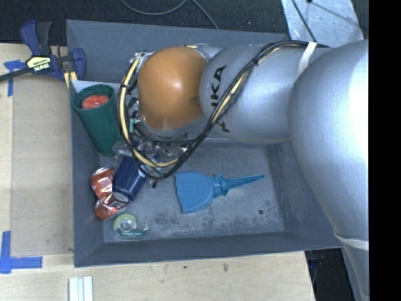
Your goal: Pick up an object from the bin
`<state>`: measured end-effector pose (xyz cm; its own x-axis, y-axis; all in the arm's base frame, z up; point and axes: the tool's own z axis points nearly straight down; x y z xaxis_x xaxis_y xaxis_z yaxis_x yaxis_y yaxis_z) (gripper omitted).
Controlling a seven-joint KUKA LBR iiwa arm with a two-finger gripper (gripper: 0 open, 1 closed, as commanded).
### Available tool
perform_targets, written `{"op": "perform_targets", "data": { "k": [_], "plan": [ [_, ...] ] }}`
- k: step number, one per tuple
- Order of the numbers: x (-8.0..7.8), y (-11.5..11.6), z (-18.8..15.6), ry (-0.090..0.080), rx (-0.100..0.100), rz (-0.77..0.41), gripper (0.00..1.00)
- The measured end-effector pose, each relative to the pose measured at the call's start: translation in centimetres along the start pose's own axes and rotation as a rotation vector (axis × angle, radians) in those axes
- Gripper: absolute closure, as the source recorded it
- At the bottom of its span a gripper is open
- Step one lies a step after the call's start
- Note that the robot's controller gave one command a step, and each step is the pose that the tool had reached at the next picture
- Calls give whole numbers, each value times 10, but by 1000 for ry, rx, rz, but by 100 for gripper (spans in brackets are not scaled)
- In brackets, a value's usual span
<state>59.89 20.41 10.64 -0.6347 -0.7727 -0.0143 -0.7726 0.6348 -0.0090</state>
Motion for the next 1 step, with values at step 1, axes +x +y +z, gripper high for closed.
{"op": "perform_targets", "data": {
  "k": [1],
  "plan": [
    [-1, 0, -11, -1, 1, 0, 100]
  ]
}}
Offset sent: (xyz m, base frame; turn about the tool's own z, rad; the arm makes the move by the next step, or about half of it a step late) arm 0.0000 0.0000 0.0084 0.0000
